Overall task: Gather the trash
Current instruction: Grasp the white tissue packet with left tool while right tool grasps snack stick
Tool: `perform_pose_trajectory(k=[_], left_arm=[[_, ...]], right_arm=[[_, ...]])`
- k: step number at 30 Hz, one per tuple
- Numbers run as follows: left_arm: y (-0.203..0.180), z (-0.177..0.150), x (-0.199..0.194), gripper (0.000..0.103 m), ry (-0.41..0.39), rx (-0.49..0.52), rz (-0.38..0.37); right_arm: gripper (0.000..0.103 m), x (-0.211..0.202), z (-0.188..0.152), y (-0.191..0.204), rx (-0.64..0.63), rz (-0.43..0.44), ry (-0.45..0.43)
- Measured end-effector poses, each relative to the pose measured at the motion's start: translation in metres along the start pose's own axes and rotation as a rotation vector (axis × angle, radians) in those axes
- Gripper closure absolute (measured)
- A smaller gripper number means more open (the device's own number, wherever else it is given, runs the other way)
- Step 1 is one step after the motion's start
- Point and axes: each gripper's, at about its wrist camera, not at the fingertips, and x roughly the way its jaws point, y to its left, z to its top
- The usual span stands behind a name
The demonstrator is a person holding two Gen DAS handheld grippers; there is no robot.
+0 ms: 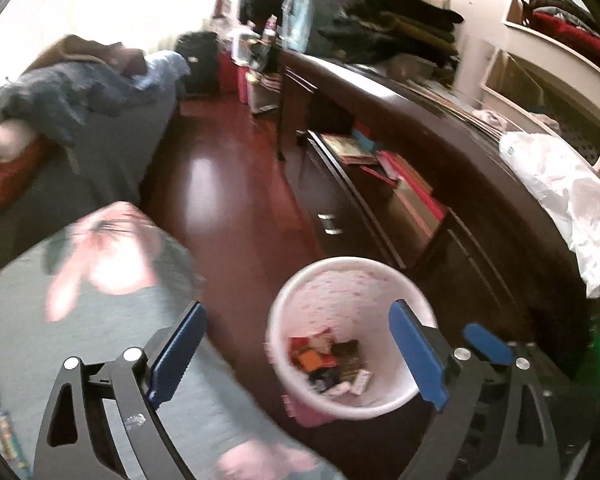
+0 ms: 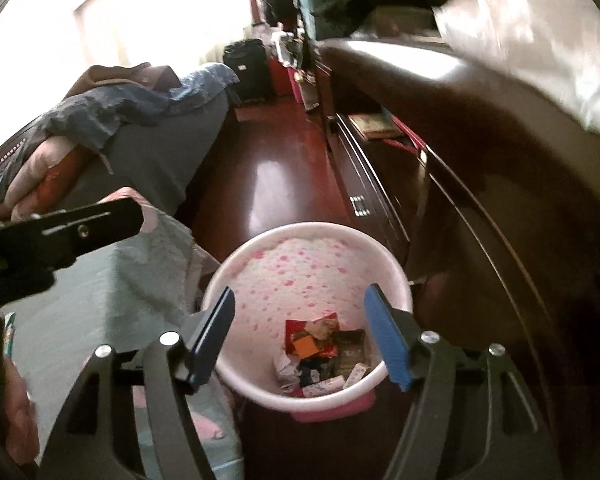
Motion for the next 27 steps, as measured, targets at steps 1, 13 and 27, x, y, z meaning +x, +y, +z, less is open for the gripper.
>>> perform_pose_trajectory(k=[1, 13, 27], left_arm=[[0.007, -0.002, -0.009, 0.007, -0.010, -0.004, 0.023], [0.116, -0.042, -0.095, 0.004, -0.069, -0.124, 0.284], [0.278, -0.109, -0.083, 0.004, 0.080, -0.450, 0.406]], right_arm=[[0.023, -0.005, 0.000, 0.006, -0.008, 0.012, -0.006], [0.007, -0.051, -0.015, 0.124, -0.165, 0.200, -0.013], [0.007, -0.047, -0.042, 0.232, -0.348, 0.302, 0.053]])
